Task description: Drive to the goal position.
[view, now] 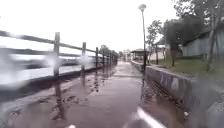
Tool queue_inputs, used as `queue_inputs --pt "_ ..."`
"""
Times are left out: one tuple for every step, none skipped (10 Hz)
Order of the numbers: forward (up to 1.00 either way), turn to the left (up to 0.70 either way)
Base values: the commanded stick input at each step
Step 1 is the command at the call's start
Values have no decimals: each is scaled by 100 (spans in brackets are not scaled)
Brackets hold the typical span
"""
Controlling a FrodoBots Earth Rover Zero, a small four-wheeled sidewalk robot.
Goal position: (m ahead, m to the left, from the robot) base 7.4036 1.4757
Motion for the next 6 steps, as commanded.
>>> queue_inputs --pt "100 -17" --pt "100 -40" --pt "100 -31" --pt "100 -22" --pt "100 -12" --pt "100 -3"
